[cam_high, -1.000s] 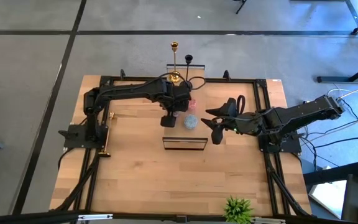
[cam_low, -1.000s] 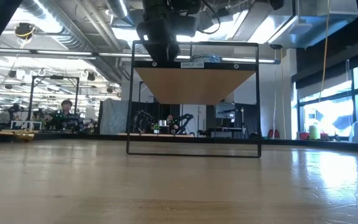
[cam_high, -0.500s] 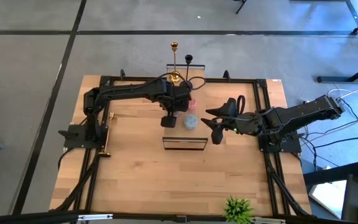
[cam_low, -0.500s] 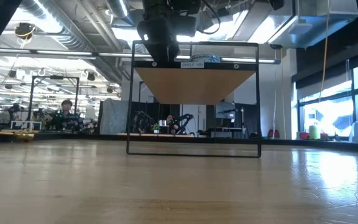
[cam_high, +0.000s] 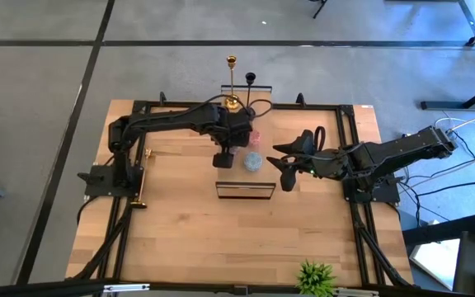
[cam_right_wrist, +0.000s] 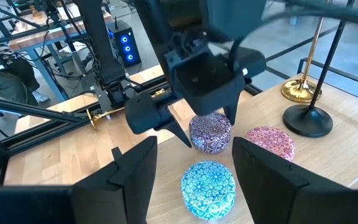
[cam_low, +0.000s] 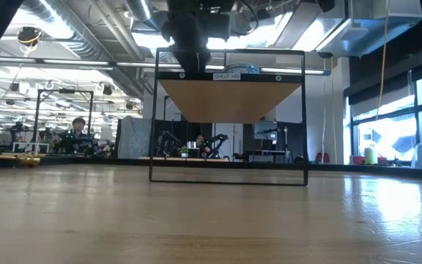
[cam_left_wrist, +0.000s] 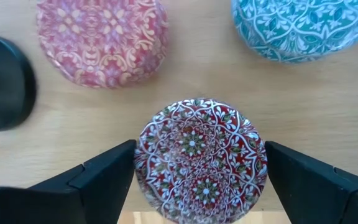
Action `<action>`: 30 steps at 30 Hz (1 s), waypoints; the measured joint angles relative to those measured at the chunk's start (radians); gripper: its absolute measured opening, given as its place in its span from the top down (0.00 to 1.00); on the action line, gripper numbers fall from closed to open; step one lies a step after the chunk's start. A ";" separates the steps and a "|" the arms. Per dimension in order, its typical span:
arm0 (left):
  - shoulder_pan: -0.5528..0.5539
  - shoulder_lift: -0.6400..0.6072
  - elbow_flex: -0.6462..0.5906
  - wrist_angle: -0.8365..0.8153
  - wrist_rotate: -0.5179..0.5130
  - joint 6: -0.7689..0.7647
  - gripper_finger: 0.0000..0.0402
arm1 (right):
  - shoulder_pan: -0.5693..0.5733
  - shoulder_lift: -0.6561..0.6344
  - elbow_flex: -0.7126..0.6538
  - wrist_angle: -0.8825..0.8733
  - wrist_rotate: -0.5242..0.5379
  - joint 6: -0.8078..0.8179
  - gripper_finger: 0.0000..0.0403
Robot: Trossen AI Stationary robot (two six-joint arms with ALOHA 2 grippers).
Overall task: Pick & Place candle stick holders
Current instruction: Put the violet scented candle on the shelf, then put the gold candle holder on the shelf
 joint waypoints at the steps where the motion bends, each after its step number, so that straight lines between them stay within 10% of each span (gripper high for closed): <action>1: 0.000 -0.003 0.000 0.000 -0.004 0.000 0.14 | 0.000 0.000 0.000 0.000 0.000 0.000 0.47; 30: 0.001 -0.056 0.001 -0.014 -0.018 0.004 0.14 | -0.002 0.000 0.000 0.000 0.008 0.016 0.47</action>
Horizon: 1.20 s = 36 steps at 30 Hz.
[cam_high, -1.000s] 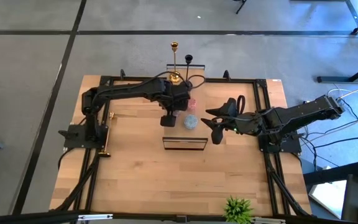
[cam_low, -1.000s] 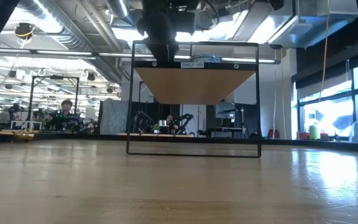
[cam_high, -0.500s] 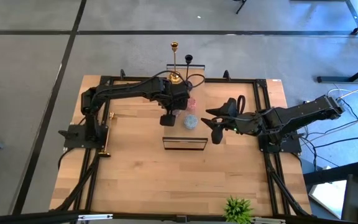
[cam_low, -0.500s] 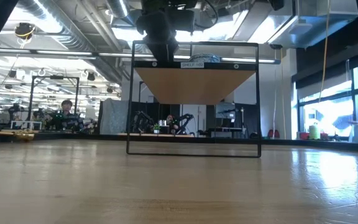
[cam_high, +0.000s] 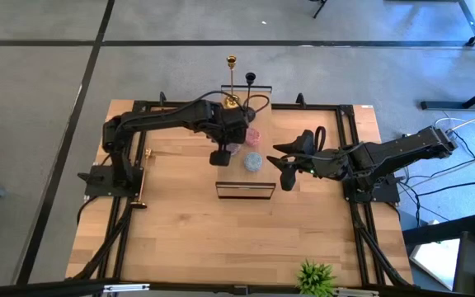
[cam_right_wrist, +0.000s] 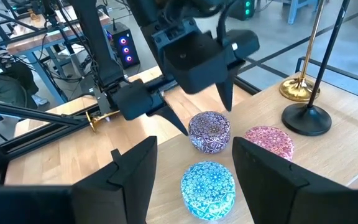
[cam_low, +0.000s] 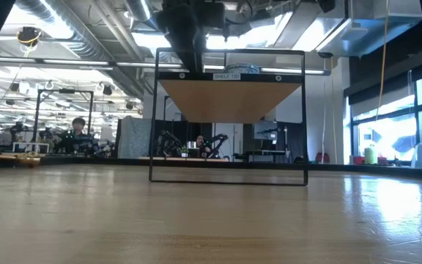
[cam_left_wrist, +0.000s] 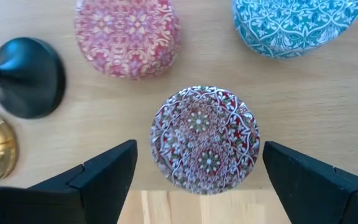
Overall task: Pick & Place candle stick holders
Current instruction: Put the gold candle holder on the shelf
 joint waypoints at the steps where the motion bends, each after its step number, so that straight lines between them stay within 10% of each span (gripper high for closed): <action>1: 0.000 -0.006 0.000 -0.001 -0.004 -0.001 0.14 | -0.001 0.000 0.000 0.000 0.000 0.003 0.47; 21: 0.002 -0.126 0.000 -0.084 -0.079 -0.156 0.14 | -0.001 0.000 0.000 0.001 -0.008 0.018 0.47; 36: 0.186 -0.173 -0.017 -0.377 -0.084 -0.611 0.14 | -0.002 0.000 0.000 0.003 -0.004 0.091 0.47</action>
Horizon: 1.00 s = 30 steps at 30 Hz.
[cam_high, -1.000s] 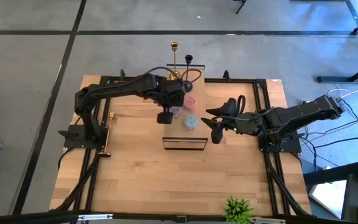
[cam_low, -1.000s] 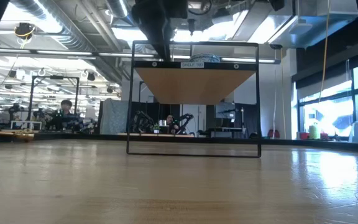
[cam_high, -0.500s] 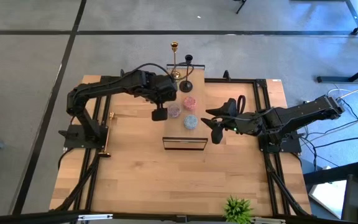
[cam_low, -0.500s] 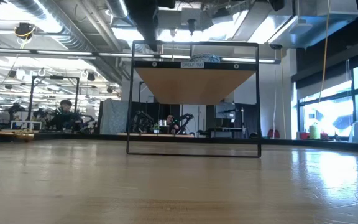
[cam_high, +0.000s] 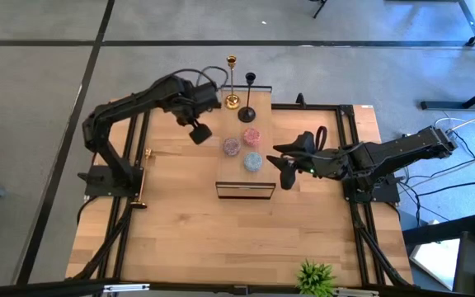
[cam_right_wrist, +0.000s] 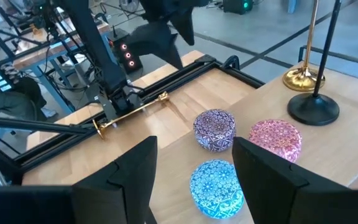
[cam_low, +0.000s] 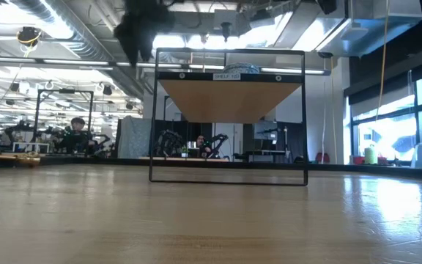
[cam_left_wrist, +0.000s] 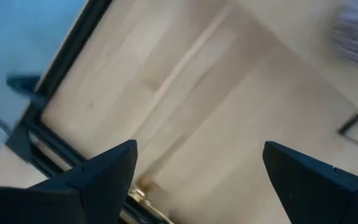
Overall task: Pick & Place candle stick holders
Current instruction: Put the gold candle holder on the shelf
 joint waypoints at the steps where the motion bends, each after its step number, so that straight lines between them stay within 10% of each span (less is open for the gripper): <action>1: 0.015 -0.002 -0.023 0.007 0.015 -0.029 0.14 | 0.000 0.000 0.000 0.000 0.000 0.011 0.47; 18: 0.083 -0.284 -0.803 0.054 0.101 -0.384 0.14 | 0.000 -0.033 0.000 -0.054 -0.122 -0.026 0.47; 30: 0.084 -0.444 -0.993 0.185 0.079 -0.564 0.14 | 0.002 -0.065 0.000 -0.078 -0.168 -0.108 0.47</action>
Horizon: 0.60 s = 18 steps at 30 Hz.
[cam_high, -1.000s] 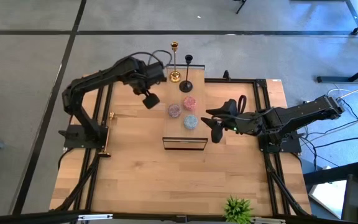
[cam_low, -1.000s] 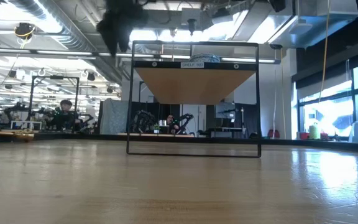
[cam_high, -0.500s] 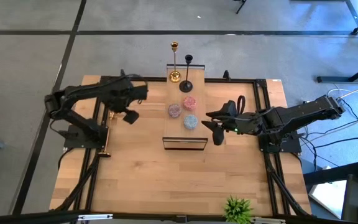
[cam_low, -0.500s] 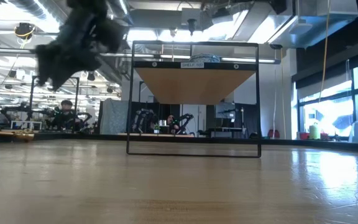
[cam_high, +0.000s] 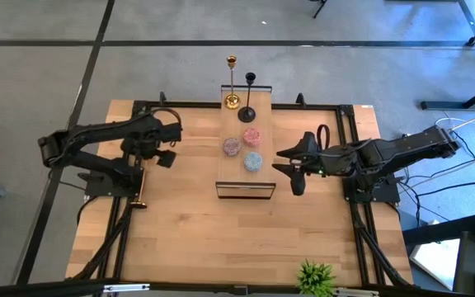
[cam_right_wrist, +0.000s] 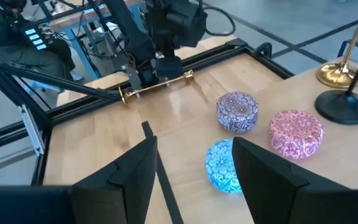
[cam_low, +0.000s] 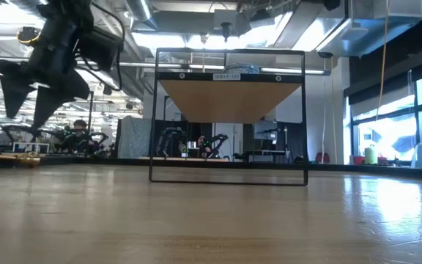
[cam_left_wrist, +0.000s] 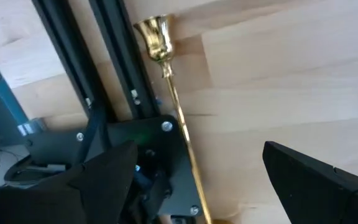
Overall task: Pick & Place candle stick holders
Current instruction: Put the gold candle holder on the shelf
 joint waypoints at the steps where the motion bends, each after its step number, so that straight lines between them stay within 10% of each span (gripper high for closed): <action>1: 0.000 0.000 0.000 0.002 -0.002 -0.003 0.14 | 0.000 -0.003 0.000 0.001 0.000 0.001 0.47; 18: -0.158 0.082 0.000 -0.005 0.113 -0.123 0.17 | 0.009 -0.008 0.000 -0.012 -0.009 0.014 0.47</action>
